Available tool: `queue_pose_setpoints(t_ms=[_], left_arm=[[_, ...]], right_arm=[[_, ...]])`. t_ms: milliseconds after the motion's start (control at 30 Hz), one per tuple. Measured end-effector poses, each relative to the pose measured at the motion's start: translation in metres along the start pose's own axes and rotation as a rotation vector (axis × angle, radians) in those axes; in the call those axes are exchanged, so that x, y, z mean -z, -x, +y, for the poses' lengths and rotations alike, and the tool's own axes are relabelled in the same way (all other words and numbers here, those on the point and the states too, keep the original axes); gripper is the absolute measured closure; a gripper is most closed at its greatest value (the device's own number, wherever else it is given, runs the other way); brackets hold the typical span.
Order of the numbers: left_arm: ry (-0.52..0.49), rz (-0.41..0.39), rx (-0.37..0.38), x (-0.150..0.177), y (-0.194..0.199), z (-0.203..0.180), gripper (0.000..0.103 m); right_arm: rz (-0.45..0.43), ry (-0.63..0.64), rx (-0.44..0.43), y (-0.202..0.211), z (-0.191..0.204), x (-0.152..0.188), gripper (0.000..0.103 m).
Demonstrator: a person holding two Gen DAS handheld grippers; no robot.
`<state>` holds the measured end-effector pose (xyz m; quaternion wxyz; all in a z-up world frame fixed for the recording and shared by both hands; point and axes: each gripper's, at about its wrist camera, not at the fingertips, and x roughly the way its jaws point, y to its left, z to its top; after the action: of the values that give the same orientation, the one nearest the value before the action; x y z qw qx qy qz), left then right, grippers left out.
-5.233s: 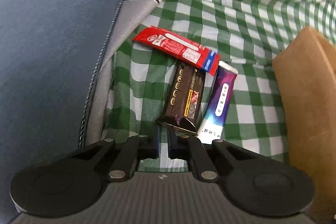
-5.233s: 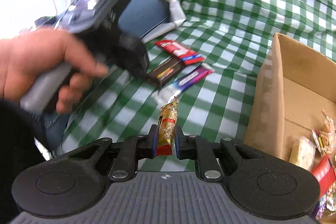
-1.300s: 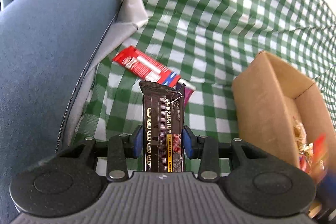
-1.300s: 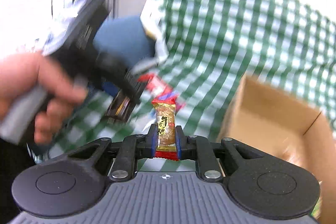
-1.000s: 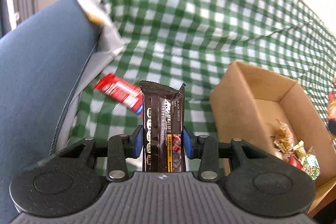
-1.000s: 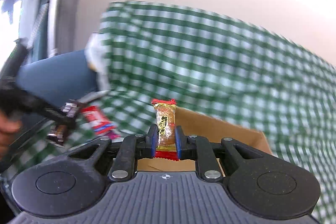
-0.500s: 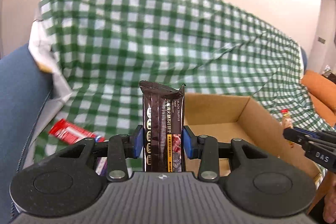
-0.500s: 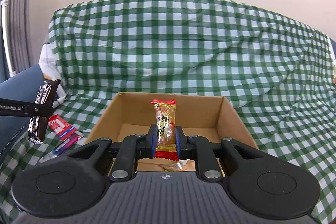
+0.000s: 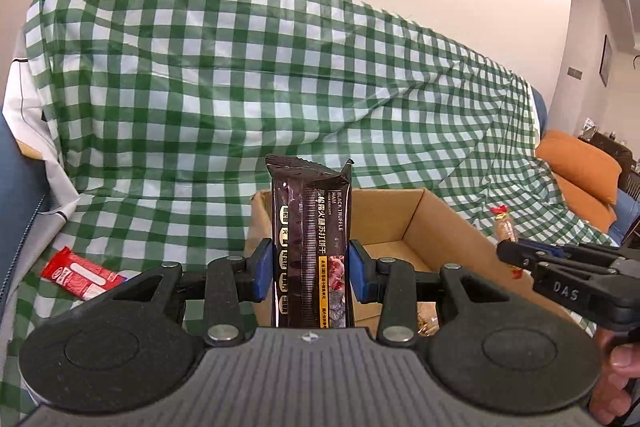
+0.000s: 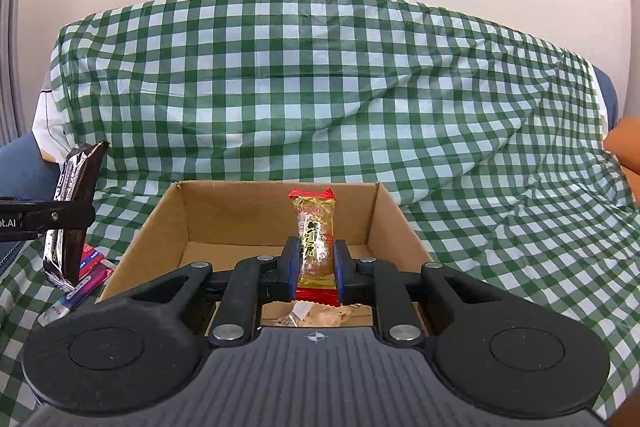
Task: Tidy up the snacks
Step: 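Lift both snacks and carry them over the cardboard box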
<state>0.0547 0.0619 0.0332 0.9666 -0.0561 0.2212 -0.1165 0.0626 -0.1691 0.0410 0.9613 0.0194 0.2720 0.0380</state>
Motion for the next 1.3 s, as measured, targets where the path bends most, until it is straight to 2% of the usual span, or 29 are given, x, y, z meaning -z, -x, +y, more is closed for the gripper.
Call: queue_pose_setpoints(t_ms=[567,1033,1300], left_arm=[[-0.014,-0.05,0.065,-0.002,0.006,-0.012,0.06],[-0.036,-0.058,0.081,0.0,0.007,-0.017,0.06],[-0.075,-0.05,0.119,0.004,0.001,-0.029,0.06]], right_arm=[[-0.005,0.007,0.032,-0.002,0.002,0.0,0.085],[-0.02,-0.005,0.055,0.0,0.001,0.0,0.085],[-0.034,-0.015,0.086,0.003,0.003,0.0,0.085]])
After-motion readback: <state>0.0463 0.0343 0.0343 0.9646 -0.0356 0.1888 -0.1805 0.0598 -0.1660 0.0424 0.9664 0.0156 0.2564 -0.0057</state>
